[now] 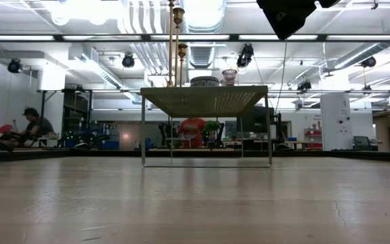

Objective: Pick & Place candle stick holders
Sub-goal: Move the pink glass candle holder to the center of the table

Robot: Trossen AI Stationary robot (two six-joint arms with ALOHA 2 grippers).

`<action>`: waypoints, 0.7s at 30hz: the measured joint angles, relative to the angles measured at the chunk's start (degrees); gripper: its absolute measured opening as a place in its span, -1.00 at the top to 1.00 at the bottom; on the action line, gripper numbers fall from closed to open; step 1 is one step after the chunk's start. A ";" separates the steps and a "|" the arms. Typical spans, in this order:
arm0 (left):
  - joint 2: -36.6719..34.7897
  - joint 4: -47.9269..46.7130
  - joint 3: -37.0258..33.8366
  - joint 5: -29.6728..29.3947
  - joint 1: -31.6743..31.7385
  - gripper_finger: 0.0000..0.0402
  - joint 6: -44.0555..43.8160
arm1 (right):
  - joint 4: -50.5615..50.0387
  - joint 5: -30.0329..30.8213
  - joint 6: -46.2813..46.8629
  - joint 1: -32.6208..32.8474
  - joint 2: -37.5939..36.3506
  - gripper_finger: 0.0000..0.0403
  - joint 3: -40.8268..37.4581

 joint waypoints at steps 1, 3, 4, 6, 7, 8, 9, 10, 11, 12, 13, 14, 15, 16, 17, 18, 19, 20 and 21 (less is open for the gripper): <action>0.02 -0.03 -0.27 0.27 -0.02 0.44 -0.05 | 0.00 0.00 0.00 0.00 0.00 0.96 0.00; 0.05 0.46 -0.75 0.49 -0.14 0.49 -0.11 | 0.00 0.00 -0.07 0.00 0.00 0.96 0.00; 0.05 0.64 -0.82 0.55 -0.18 0.51 -0.10 | 0.00 0.00 -0.14 0.00 0.00 0.96 0.00; 0.05 0.95 -0.91 0.61 -0.20 0.55 -0.10 | 0.00 -0.02 -0.11 0.00 0.00 0.96 0.00; 0.05 1.40 -1.02 0.53 -0.20 0.56 -0.10 | 0.00 0.00 -0.11 0.00 0.00 0.96 0.00; 0.05 2.15 -1.17 0.18 -0.20 0.57 -0.07 | 0.00 0.00 -0.13 0.00 0.00 0.96 0.00; 0.05 2.90 -1.27 -0.32 -0.22 0.58 0.15 | 0.00 0.00 -0.13 0.00 0.00 0.96 0.00; 0.05 3.62 -1.37 -1.21 -0.22 0.59 0.74 | 0.00 0.00 -0.13 0.00 -0.01 0.96 0.00; 0.05 4.34 -1.59 -1.52 -0.24 0.59 1.28 | 0.00 0.00 -0.10 0.00 0.00 0.96 0.00; 0.05 5.03 -1.98 -1.38 -0.24 0.59 1.38 | 0.00 0.00 -0.09 0.00 0.00 0.96 0.00; 0.06 5.70 -2.58 -0.85 -0.26 0.60 1.15 | 0.00 0.00 -0.07 0.00 0.00 0.96 0.00; 0.13 6.12 -3.19 -0.19 -0.30 0.60 1.06 | 0.00 0.00 -0.07 0.00 -0.01 0.96 0.00; 0.16 6.37 -3.69 0.00 -0.35 0.60 1.01 | 0.00 0.00 -0.07 0.00 0.00 0.96 0.00; 0.16 6.36 -3.96 0.00 -0.37 0.60 1.01 | 0.00 0.00 -0.09 0.00 0.00 0.96 0.00; 0.16 6.63 -4.23 0.02 -0.37 0.60 0.99 | 0.00 0.00 -0.13 0.00 0.00 0.96 0.00; 0.16 7.15 -4.55 -0.14 -0.35 0.60 0.96 | 0.00 0.00 -0.13 0.00 0.00 0.96 0.00; 0.16 7.40 -4.68 -0.58 -0.35 0.60 0.98 | 0.00 0.00 -0.13 0.00 -0.01 0.96 0.00; 0.16 7.42 -4.71 -1.17 -0.34 0.60 0.98 | 0.00 0.00 -0.13 0.00 -0.01 0.96 0.00; 0.16 7.48 -4.70 -1.44 -0.25 0.61 0.99 | 0.00 0.00 -0.13 0.00 -0.02 0.96 0.00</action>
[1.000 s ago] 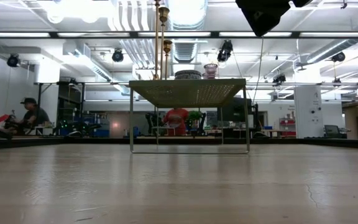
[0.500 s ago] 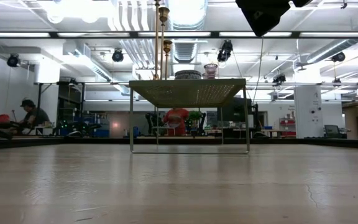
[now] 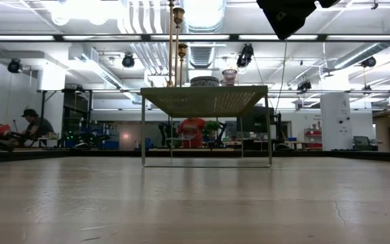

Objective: Pick & Place candle stick holders
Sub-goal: Move the pink glass candle holder to the center of the table

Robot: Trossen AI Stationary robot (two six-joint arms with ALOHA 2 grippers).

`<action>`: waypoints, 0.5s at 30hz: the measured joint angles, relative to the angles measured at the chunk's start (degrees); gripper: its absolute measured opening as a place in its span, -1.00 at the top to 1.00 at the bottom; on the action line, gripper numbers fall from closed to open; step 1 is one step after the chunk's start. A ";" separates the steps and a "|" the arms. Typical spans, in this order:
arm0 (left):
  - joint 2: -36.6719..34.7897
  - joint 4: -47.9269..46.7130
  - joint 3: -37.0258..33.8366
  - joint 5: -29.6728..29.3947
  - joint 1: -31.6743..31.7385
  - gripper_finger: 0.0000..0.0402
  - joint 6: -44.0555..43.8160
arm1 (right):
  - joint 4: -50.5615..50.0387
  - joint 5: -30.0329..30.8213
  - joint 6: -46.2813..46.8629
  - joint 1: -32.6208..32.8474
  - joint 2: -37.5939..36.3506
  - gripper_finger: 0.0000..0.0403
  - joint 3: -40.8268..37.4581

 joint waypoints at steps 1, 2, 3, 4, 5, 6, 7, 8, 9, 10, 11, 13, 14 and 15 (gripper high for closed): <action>0.00 0.01 0.07 -0.03 0.11 0.62 0.00 | 0.00 0.00 0.00 0.00 0.02 0.96 0.00; 0.00 0.10 0.12 -0.07 0.22 0.64 0.00 | 0.00 0.00 0.00 0.00 0.02 0.96 0.00; 0.00 0.26 0.10 -0.05 0.34 0.66 0.00 | 0.02 0.00 0.00 0.00 0.02 0.96 0.00; 0.00 0.35 0.12 -0.13 0.40 0.70 0.00 | 0.02 0.00 -0.01 0.00 0.00 0.96 0.00; 0.00 0.44 0.12 -0.44 0.46 0.74 0.02 | 0.02 0.00 -0.01 0.00 0.01 0.96 0.00; 0.00 0.44 0.12 -0.67 0.57 0.79 0.02 | 0.04 0.00 0.00 0.00 0.00 0.96 0.00; -0.04 0.52 0.11 -0.93 0.66 0.83 0.08 | 0.04 0.00 -0.01 0.00 0.01 0.96 0.00; -0.10 0.73 0.12 -1.27 0.80 0.86 0.11 | 0.04 0.00 0.00 0.00 0.00 0.96 0.00; -0.11 0.92 0.12 -1.65 0.98 0.86 0.12 | 0.04 0.00 -0.01 0.00 0.00 0.96 0.00; -0.13 1.06 0.12 -1.87 1.16 0.86 0.11 | 0.04 0.00 0.00 0.00 0.00 0.96 0.00; -0.13 1.36 0.12 -2.39 1.37 0.86 0.12 | 0.04 0.00 -0.02 0.00 0.00 0.96 0.00; -0.20 2.27 0.14 -4.62 2.04 0.86 0.22 | 0.00 0.00 -0.02 0.00 0.00 0.96 -0.02; -0.24 2.71 0.16 -5.84 2.46 0.86 0.20 | 0.01 0.00 -0.04 0.02 0.00 0.96 -0.14; -0.26 3.19 0.19 -6.97 2.97 0.86 0.19 | -0.02 0.00 -0.10 0.04 0.00 0.96 -0.31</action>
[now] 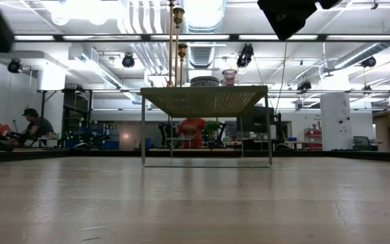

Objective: Pick & Place candle stick holders
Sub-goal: Move the pink glass candle holder to the center of the table

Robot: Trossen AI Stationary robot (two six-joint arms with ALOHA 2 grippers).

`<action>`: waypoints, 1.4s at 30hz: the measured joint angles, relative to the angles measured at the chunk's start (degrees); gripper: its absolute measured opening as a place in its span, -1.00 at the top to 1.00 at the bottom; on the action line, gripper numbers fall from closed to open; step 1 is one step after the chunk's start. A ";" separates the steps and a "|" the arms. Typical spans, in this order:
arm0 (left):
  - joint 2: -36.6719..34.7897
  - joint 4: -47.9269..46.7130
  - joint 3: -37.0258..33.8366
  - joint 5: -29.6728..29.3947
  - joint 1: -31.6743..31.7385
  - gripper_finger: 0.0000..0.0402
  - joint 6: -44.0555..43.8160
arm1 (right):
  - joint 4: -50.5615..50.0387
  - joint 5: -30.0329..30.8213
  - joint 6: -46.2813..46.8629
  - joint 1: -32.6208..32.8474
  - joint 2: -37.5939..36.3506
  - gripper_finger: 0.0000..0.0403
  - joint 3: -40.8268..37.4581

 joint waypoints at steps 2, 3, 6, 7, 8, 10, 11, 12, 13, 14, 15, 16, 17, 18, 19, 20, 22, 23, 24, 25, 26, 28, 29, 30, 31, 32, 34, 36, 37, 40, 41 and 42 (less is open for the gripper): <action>-0.01 0.78 0.04 -1.50 1.19 0.86 0.01 | -0.02 0.04 -0.17 0.28 0.00 0.96 -0.38; -0.01 0.98 0.04 -2.14 1.89 0.84 0.01 | -0.04 0.04 -0.16 0.49 0.00 0.96 -0.51; -0.01 1.47 0.03 -3.55 4.50 0.82 0.13 | 0.13 0.07 -0.14 1.24 -0.02 0.96 -0.93; -0.01 1.53 0.02 -3.55 5.50 0.82 0.31 | 0.13 0.09 -0.14 1.53 -0.02 0.96 -1.13; -0.01 1.58 0.02 -3.61 6.45 0.82 0.58 | 0.11 0.13 -0.16 1.83 -0.02 0.96 -1.33; -0.01 1.96 0.00 -3.74 8.57 0.84 1.69 | 0.13 1.05 0.06 2.63 -0.02 0.96 -1.61; 0.01 2.45 -0.02 -3.73 9.50 0.85 2.38 | 0.18 1.58 0.16 3.04 -0.02 0.96 -1.81; 0.02 3.18 -0.02 -3.81 10.44 0.85 3.23 | 0.14 1.80 0.38 3.45 -0.04 0.96 -2.03; 0.04 4.06 -0.03 -3.94 11.42 0.85 3.85 | 0.08 2.02 0.53 3.87 -0.04 0.96 -2.21; 0.06 4.87 -0.05 -3.96 12.40 0.85 4.37 | 0.05 2.51 0.57 4.31 -0.04 0.96 -2.36; 0.10 5.53 -0.07 -3.99 13.41 0.84 5.19 | 0.07 2.97 0.59 4.81 -0.04 0.96 -2.47; 0.14 6.43 -0.09 -4.19 14.38 0.84 6.06 | 0.15 3.23 0.59 5.23 -0.04 0.96 -2.57; 0.16 7.46 -0.09 -4.43 15.24 0.84 6.84 | 0.18 3.61 0.67 5.65 -0.04 0.96 -2.64; 0.20 8.25 -0.09 -4.52 16.10 0.84 7.35 | 0.17 4.22 0.91 6.13 -0.04 0.96 -2.72; 0.21 8.71 -0.10 -4.51 16.98 0.84 7.62 | 0.18 4.55 1.04 6.49 -0.04 0.96 -2.79; 0.21 9.01 -0.11 -4.53 17.84 0.84 7.69 | 0.44 4.66 1.17 6.79 -0.04 0.96 -2.91; 0.21 9.66 -0.11 -4.41 19.45 0.84 7.79 | 1.52 4.89 1.37 7.45 -0.04 0.96 -3.29; 0.21 10.02 -0.11 -4.40 20.18 0.84 8.04 | 1.68 5.14 1.39 7.78 -0.04 0.96 -3.45; 0.21 10.46 -0.11 -4.31 20.89 0.84 8.18 | 1.91 5.78 1.42 8.11 -0.04 0.96 -3.66; 0.21 11.11 -0.11 -4.18 21.57 0.84 8.22 | 2.12 6.14 1.40 8.30 -0.04 0.96 -3.88; 0.21 11.99 -0.11 -4.02 22.11 0.84 8.25 | 2.50 6.19 1.39 8.37 -0.04 0.96 -4.14; 0.24 14.21 -0.11 -3.90 23.12 0.84 8.20 | 2.62 6.20 1.54 8.38 -0.04 0.96 -4.45; 0.47 15.36 -0.11 -3.68 23.52 0.84 8.20 | 2.73 6.31 1.64 8.37 -0.04 0.96 -4.67; 0.63 16.45 -0.10 -3.27 23.87 0.84 8.31 | 2.73 6.45 1.87 8.35 -0.04 0.96 -4.94; 0.93 17.09 0.02 -2.80 24.13 0.84 8.56 | 2.71 6.56 2.06 8.35 -0.04 0.96 -5.20; 1.45 17.25 0.38 -2.37 24.36 0.84 8.84 | 2.75 6.61 2.25 8.33 -0.04 0.96 -5.50; 2.40 17.22 1.26 -2.10 24.80 0.84 9.08 | 3.44 7.31 2.42 8.35 -0.04 0.96 -6.13; 3.60 17.18 2.49 -2.00 25.14 0.84 9.54 | 4.34 7.46 2.51 8.39 -0.04 0.96 -6.72; 4.35 17.19 3.33 -1.97 25.29 0.84 10.12 | 4.44 7.47 2.63 8.39 -0.04 0.96 -6.99; 7.03 17.09 6.44 -1.87 25.70 0.84 12.29 | 5.39 7.56 2.64 8.39 -0.04 0.96 -7.72; 8.14 17.13 7.80 -1.67 25.85 0.84 13.19 | 5.60 7.56 2.66 8.39 -0.04 0.96 -7.84; 9.30 17.02 9.31 -1.37 25.98 0.84 14.14 | 5.60 7.56 2.64 8.39 -0.04 0.96 -7.84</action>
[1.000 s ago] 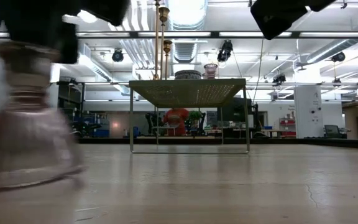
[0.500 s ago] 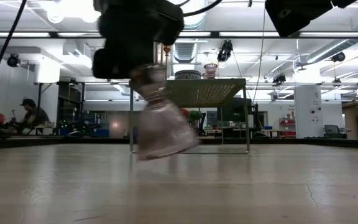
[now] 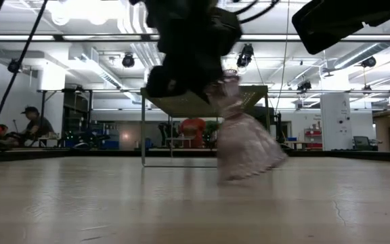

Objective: Pick & Place candle stick holders
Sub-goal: Move the pink glass candle holder to the center of the table

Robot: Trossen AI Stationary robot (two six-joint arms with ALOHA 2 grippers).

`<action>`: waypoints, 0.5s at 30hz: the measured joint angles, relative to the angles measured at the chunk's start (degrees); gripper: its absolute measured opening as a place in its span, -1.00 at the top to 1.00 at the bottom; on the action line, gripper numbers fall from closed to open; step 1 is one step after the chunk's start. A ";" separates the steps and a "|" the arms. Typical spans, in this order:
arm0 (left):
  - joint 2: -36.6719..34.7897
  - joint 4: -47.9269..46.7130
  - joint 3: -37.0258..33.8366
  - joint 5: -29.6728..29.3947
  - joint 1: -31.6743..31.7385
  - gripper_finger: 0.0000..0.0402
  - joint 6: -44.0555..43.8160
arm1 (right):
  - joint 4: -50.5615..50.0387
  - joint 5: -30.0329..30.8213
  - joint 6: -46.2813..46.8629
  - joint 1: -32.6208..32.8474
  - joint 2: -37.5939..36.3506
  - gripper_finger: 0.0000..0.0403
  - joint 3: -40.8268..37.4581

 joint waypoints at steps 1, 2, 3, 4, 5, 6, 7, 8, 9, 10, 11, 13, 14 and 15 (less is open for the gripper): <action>1.18 -0.60 1.56 0.40 0.09 0.84 0.74 | 0.00 0.00 0.00 0.00 -0.02 0.96 -0.02; 2.38 -1.42 3.20 0.67 0.20 0.84 1.59 | 0.00 -0.02 0.00 0.00 -0.08 0.96 -0.02; 3.40 -2.50 4.96 0.91 0.29 0.84 2.37 | -0.02 0.00 0.00 0.09 -0.18 0.96 -0.02; 4.35 -4.01 6.61 1.06 0.42 0.84 3.09 | -0.07 0.00 0.00 0.31 -0.35 0.96 -0.02; 5.36 -5.69 8.17 0.98 0.62 0.84 3.60 | -0.11 0.00 0.00 0.61 -0.46 0.96 -0.02; 6.10 -7.16 9.63 0.98 0.84 0.84 4.10 | -0.18 0.02 -0.02 1.03 -0.68 0.96 -0.02; 6.71 -8.34 10.85 0.85 0.99 0.84 4.54 | -0.49 0.00 0.00 1.52 -1.02 0.96 -0.02; 7.42 -9.01 11.96 0.56 1.21 0.84 4.83 | -0.54 0.00 0.00 1.98 -1.24 0.96 -0.04; 7.92 -9.22 12.93 0.42 1.41 0.84 5.10 | -0.52 -0.02 0.00 2.38 -1.58 0.96 -0.04; 8.33 -9.20 13.75 0.31 1.59 0.84 5.47 | -0.69 0.00 -0.01 2.85 -1.99 0.96 -0.08; 8.90 -9.26 14.50 0.17 1.75 0.84 5.91 | -0.71 0.02 -0.01 3.25 -2.29 0.96 -0.16; 9.38 -9.80 15.68 0.13 2.13 0.84 6.74 | -0.61 0.26 -0.01 3.88 -2.96 0.96 -0.50; 9.38 -10.31 15.78 0.10 2.25 0.84 6.89 | -0.69 0.72 0.01 4.25 -3.30 0.96 -0.83; 9.38 -10.60 15.78 0.05 2.31 0.84 6.92 | -0.69 1.32 0.10 4.47 -3.67 0.96 -1.13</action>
